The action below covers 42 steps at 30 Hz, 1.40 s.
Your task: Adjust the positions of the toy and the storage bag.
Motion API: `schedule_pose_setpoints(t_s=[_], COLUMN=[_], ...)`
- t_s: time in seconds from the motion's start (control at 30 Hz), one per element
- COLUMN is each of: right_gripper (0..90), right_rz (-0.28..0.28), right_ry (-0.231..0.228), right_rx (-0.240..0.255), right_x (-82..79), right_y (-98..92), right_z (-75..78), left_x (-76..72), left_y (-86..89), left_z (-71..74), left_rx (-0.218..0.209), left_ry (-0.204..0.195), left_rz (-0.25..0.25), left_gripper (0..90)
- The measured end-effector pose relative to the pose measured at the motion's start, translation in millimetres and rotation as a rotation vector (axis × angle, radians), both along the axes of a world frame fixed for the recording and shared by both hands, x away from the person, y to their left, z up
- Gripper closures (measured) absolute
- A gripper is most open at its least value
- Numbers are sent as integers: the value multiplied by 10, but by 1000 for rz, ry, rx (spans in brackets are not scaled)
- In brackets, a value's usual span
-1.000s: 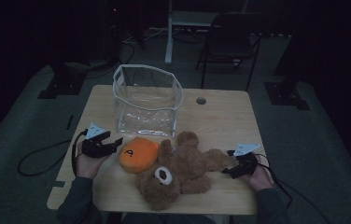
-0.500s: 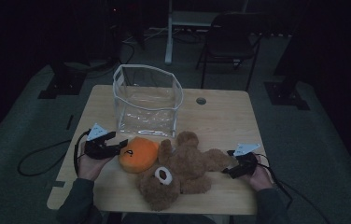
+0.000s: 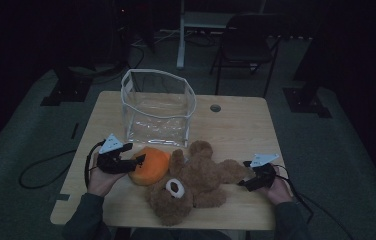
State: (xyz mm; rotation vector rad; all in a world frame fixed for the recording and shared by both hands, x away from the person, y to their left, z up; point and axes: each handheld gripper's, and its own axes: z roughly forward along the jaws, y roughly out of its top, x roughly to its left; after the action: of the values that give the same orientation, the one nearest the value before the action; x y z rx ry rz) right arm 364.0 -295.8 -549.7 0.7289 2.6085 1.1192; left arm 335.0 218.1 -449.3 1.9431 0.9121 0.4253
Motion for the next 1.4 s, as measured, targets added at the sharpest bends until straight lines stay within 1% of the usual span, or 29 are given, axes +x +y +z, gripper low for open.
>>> schedule_pose_setpoints(t_s=[0.1,0.17,0.33,0.4,0.53,0.6,0.73,0.8,0.87,0.9,1.07,1.13,1.23,1.27,1.33,1.4], right_gripper=[126,126,126,126,126,125,126,126,125,126,126,125,125,126,126,126], right_rz=[0,0,0,0,0,0,0,0,0,0,0,0,0,0,0,0], right_ry=[0,0,0,0,0,0,0,0,0,0,0,0,0,0,0,0], right_rx=[0,0,0,0,0,0,0,0,0,0,0,0,0,0,0,0], right_x=[0,0,0,0,0,0,0,0,0,0,0,0,0,0,0,0], right_y=[0,0,0,0,0,0,0,0,0,0,0,0,0,0,0,0], right_z=[0,0,0,0,0,0,0,0,0,0,0,0,0,0,0,0], left_x=[-2,3,3,7,20,29,57,72,88,95,119,132,153,157,150,143], left_y=[-21,-57,-131,-152,-168,-184,-196,-195,-197,-198,-194,-185,-146,-129,-102,-95], left_z=[-4,-28,-75,-92,-126,-151,-202,-226,-251,-265,-306,-323,-325,-321,-306,-293], left_rx=[6,15,41,43,38,50,40,35,35,33,19,15,4,-2,-4,-4], left_ry=[2,18,40,49,62,71,96,106,120,133,155,174,191,195,181,171], left_rz=[-13,-31,-56,-61,-67,-66,-75,-71,-68,-70,-82,-82,-71,-61,-58,-51], left_gripper=[284,279,240,205,187,180,151,144,99,98,93,95,181,229,341,417])
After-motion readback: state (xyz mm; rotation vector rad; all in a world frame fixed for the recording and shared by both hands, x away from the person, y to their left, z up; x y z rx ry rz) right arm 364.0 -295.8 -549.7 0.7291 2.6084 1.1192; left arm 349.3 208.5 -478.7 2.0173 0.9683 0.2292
